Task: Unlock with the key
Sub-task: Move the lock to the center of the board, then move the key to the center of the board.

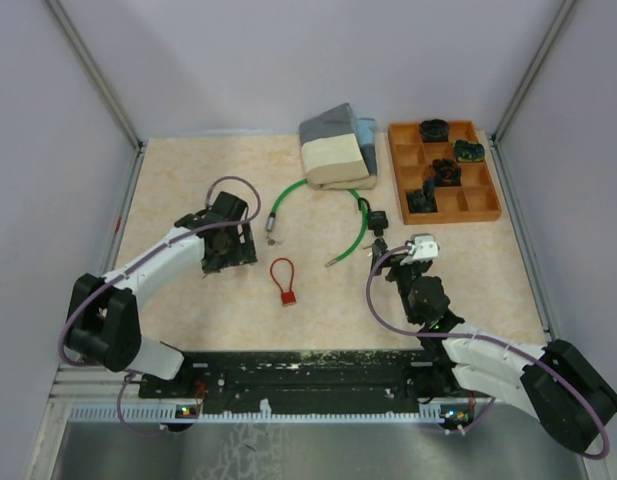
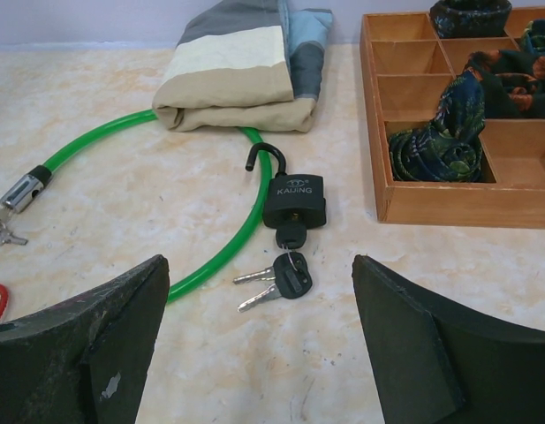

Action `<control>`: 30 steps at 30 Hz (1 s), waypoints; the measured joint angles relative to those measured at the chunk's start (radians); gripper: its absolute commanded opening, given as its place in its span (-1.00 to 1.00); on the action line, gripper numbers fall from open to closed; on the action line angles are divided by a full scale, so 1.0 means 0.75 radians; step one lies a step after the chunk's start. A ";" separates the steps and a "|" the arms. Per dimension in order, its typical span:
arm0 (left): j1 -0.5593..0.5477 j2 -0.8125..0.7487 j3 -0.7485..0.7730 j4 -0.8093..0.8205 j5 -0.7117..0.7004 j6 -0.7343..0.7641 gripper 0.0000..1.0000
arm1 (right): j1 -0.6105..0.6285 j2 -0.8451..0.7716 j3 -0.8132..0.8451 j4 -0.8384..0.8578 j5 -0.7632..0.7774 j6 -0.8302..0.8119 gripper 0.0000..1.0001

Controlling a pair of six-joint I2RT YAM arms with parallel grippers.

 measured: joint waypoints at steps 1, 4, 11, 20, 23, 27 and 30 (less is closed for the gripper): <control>0.035 0.001 -0.005 -0.012 -0.005 -0.003 0.75 | 0.000 0.000 0.000 0.000 -0.001 0.000 0.68; 0.129 0.015 -0.007 -0.017 -0.013 -0.004 0.70 | 0.000 -0.004 0.000 -0.001 -0.005 0.001 0.68; 0.297 0.102 -0.006 0.000 -0.010 0.014 0.24 | 0.000 -0.026 0.000 -0.004 -0.007 0.011 0.68; 0.391 0.262 0.054 0.011 0.030 0.074 0.15 | 0.000 -0.025 0.000 -0.003 -0.008 0.015 0.68; 0.409 0.296 0.090 0.007 0.035 0.091 0.12 | 0.000 -0.022 0.000 -0.004 -0.009 0.016 0.68; 0.419 0.356 0.125 0.007 0.051 0.106 -0.03 | 0.000 -0.022 0.000 -0.004 -0.009 0.021 0.68; 0.422 0.393 0.120 -0.003 0.083 0.119 -0.08 | 0.000 -0.022 0.000 -0.004 -0.008 0.021 0.69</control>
